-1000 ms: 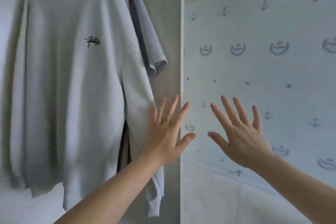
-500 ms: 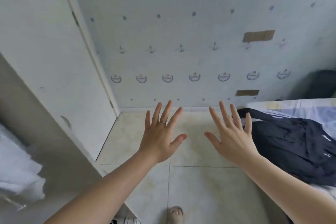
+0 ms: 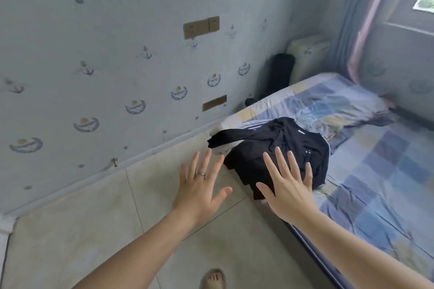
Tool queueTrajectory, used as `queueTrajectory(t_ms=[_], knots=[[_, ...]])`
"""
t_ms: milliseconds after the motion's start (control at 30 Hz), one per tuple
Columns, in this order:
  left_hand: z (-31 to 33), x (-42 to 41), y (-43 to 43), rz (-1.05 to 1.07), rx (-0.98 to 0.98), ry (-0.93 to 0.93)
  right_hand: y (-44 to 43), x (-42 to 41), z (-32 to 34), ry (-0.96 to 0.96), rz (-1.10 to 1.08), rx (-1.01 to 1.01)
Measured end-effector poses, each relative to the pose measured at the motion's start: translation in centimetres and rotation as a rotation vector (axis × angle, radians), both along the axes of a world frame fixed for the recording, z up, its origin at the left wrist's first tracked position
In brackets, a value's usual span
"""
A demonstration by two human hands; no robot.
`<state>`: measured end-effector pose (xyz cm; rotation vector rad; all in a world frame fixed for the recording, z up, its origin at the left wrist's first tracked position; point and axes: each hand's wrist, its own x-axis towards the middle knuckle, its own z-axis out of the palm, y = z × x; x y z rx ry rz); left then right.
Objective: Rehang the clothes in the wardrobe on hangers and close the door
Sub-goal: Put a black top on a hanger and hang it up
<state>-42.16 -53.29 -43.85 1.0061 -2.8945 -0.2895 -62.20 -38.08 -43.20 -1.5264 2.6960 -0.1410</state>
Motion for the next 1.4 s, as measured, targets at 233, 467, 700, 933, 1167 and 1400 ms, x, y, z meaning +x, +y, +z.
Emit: queueTrajectory(t_ms=[233,467,700,933,1167,1400], knots=[[0.1,-11.9,-8.5,-0.205,0.062,0.026,-3.5,-7.3,-1.0,-0.062,-0.302,-0.005],[-0.5,-23.4,-12.0,-0.354,0.042,0.013,-3.0,-14.7,-1.6,-0.069,-0.509,0.029],[-1.6,-35.4,-14.1,-0.441,0.040,0.006,-4.1,-25.2,-3.6,-0.105,-0.599,0.022],[-3.0,-45.9,-17.7,-0.409,0.075,-0.057,-5.7,-35.1,-5.2,-0.200,-0.639,0.033],[-7.0,-53.5,-20.6,-0.348,0.175,-0.129,-7.8,-42.0,-8.1,-0.291,-0.661,0.126],[-14.2,-59.5,-26.3,-0.382,0.278,-0.294,-11.9,-44.9,-13.8,-0.416,-0.781,0.256]])
